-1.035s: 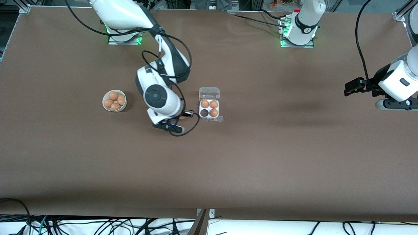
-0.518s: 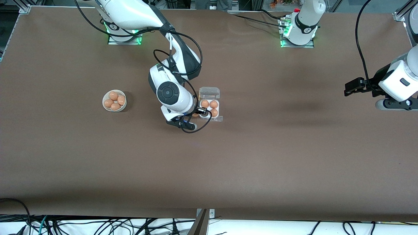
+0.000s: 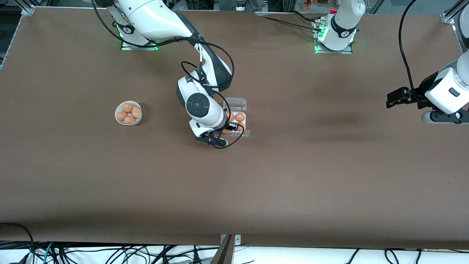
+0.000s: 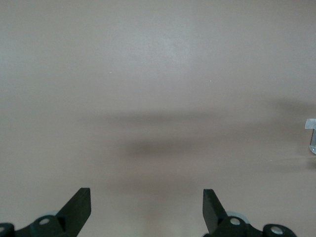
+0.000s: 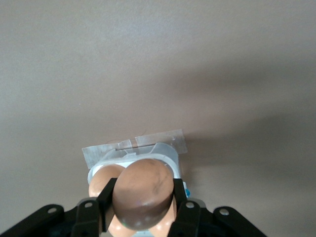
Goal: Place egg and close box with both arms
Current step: 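Lower the egg into the empty slot and open the right gripper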
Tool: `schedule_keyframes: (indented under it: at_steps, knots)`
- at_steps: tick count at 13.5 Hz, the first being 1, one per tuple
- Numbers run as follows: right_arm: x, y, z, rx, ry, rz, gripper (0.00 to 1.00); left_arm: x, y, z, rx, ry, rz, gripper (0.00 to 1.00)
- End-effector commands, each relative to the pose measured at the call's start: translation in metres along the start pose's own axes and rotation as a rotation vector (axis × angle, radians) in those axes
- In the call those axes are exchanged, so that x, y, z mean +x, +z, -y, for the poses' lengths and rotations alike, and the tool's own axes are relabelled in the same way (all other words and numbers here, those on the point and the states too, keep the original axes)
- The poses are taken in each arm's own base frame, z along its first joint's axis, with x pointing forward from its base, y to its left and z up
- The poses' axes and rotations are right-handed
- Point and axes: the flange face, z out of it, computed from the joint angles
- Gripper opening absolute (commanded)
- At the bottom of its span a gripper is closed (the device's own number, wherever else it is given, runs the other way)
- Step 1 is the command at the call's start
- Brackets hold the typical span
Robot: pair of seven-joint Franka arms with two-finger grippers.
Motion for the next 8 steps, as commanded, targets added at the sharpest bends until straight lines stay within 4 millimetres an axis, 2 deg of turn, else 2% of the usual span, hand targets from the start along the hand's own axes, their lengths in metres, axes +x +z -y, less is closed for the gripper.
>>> schedule_keyframes:
  at_steps: [1,8]
  knots:
    - [-0.003,0.004,0.012,0.039,0.013,0.008,0.23,0.002,-0.007,-0.002,-0.013,-0.005,-0.011,1.0]
    - [-0.009,0.017,0.01,0.021,0.01,0.036,0.24,0.002,-0.007,-0.001,-0.013,-0.007,-0.011,1.0]
